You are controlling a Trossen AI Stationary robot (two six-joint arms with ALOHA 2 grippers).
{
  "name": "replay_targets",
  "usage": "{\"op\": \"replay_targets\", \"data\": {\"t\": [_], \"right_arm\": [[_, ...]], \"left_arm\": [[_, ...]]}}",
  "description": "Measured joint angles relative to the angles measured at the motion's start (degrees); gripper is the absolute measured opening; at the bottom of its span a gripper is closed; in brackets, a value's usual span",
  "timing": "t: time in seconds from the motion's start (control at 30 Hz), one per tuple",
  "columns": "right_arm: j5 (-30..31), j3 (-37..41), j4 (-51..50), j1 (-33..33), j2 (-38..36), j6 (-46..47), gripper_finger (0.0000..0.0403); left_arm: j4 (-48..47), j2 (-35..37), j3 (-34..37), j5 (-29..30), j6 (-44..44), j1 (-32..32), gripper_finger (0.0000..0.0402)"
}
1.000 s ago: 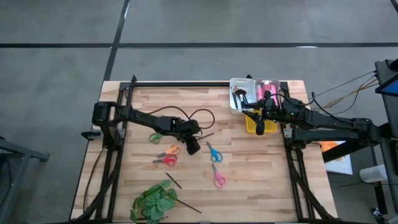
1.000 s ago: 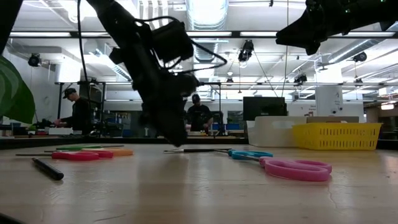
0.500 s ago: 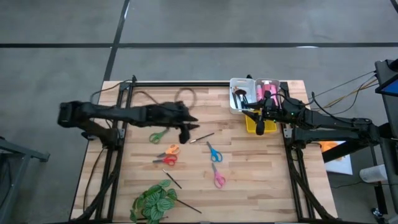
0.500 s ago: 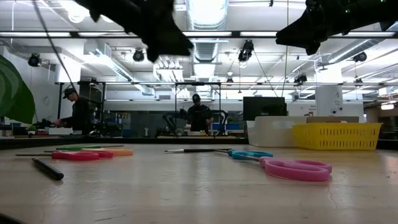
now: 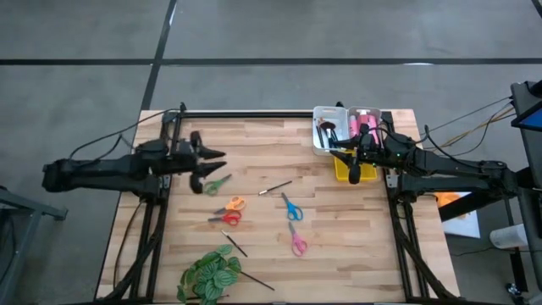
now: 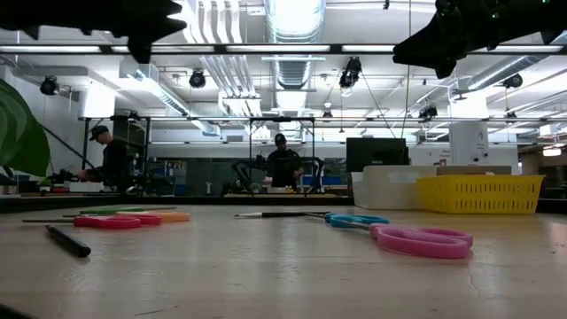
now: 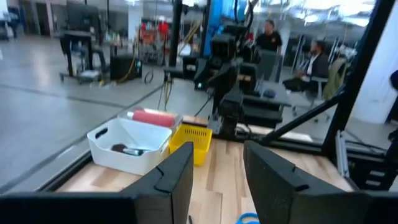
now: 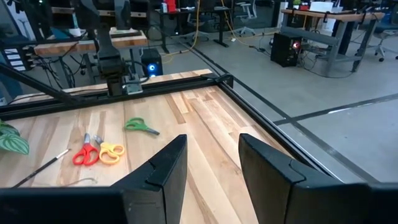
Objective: Pick & Place Paint Supplies
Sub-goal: Put the black paint brush into the white bin
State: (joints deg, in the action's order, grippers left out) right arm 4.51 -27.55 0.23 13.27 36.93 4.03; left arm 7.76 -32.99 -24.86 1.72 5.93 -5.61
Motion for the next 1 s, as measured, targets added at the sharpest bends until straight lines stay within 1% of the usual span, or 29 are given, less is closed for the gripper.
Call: {"op": "replay_targets", "data": {"t": [0.1,0.23,0.37,1.0], "right_arm": [[0.00,0.00,0.00,0.00,0.00,0.00,0.0144],[-0.01,0.00,0.00,0.00,0.00,0.00,0.0144],[0.00,0.00,0.00,0.00,0.00,0.00,0.0144],[-0.01,0.00,0.00,0.00,0.00,0.00,0.0144]], "left_arm": [[-1.17,5.33,2.56,0.07,0.02,0.00,0.0144],[-1.61,8.16,4.69,0.87,-0.01,0.00,0.0144],[-1.61,8.37,5.63,2.51,-0.13,0.00,0.0144],[-2.24,8.43,5.72,3.09,0.70,0.00,0.0145]]}}
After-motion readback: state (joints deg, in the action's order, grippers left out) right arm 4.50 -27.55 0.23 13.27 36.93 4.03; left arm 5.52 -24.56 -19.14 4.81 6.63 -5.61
